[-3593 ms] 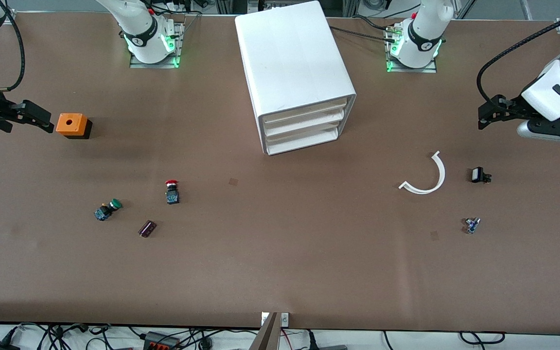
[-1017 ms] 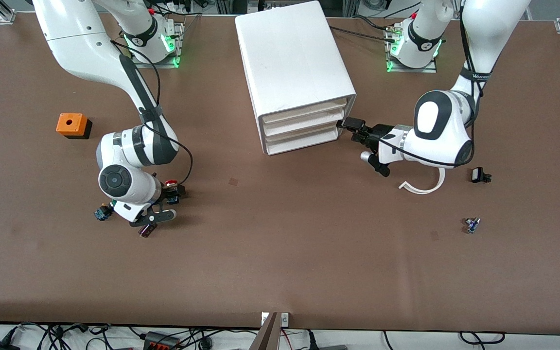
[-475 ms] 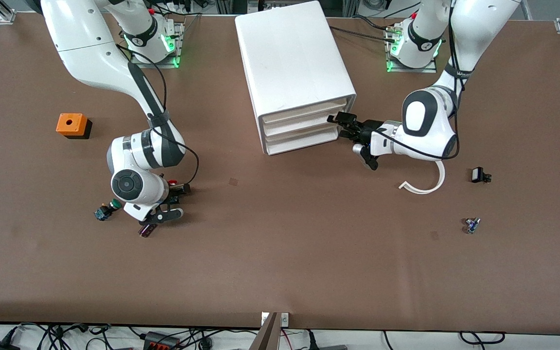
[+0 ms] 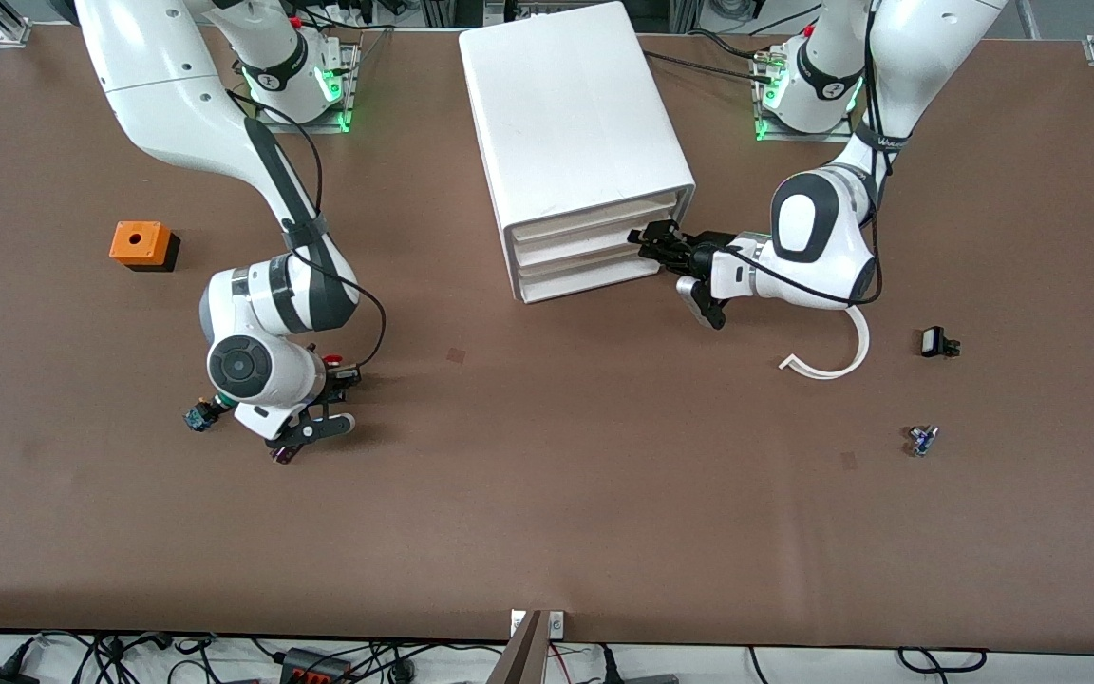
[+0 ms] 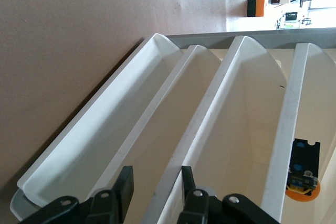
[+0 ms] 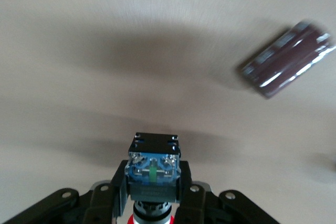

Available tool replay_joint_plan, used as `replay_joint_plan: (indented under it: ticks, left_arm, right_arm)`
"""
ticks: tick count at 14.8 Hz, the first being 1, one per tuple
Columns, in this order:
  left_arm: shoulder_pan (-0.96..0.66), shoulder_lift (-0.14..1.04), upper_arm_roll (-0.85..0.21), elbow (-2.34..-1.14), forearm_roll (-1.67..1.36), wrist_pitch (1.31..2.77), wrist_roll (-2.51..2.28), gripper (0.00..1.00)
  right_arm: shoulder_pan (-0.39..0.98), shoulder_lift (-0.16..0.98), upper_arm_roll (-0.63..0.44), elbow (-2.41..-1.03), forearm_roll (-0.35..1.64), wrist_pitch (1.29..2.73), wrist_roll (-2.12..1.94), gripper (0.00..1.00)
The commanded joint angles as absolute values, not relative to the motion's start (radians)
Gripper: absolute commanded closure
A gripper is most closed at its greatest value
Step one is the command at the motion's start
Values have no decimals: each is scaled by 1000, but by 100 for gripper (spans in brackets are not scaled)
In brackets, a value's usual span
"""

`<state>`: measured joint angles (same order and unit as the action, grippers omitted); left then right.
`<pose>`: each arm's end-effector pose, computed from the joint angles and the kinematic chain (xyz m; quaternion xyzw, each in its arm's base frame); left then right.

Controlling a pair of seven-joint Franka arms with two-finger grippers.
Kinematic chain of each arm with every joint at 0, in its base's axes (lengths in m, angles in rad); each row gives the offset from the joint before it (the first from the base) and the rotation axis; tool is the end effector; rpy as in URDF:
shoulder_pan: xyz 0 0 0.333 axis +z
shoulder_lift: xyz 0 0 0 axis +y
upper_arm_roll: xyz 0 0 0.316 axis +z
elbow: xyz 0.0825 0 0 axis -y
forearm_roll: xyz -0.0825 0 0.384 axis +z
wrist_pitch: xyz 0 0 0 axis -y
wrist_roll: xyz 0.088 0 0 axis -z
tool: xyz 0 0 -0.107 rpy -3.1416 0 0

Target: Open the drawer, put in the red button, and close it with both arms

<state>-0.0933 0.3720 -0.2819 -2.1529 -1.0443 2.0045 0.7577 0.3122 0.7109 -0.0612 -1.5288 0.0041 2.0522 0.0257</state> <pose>0.4748 -0.2444 0.2255 0.8559 -0.1740 -0.1433 0.4654 0.6647 0.1767 0.2244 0.9887 0.1163 -0.0895 0.0315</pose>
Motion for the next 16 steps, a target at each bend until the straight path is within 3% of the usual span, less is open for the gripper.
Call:
replay_joint_plan:
  ticks: [1,3,5,6,8,11,13,16]
  left_arm:
    - [-101,387,-288,-2158,-1062,2060,801,64]
    - [-104,387,-288,-2158,-1062,2059,802,63]
    - [-106,387,-288,-2164,-1062,2054,801,48]
    - [-106,387,-296,-2166,-1062,2051,801,46]
    - [-104,387,-302,-2172,-1063,2051,801,52]
    - [-104,387,-302,-2169,-1062,2054,802,69]
    - [-101,382,-301,-2168,-1062,2051,824,87]
    - [-83,388,-285,-2116,-1049,2051,854,90]
  right_arm:
    - [321,701,-61,-1329,21,1875,12,100]
    - [357,699,-61,-1225,20,1835,17,100]
    - [406,689,-61,-1200,20,1816,20,100]
    - [440,681,-63,-1198,20,1821,21,100]
    - [486,680,-64,-1155,20,1822,21,100]
    - [535,680,-64,-1106,20,1819,20,100]
    - [552,677,-67,-1104,20,1828,21,100]
    - [555,675,-63,-1080,18,1835,20,100]
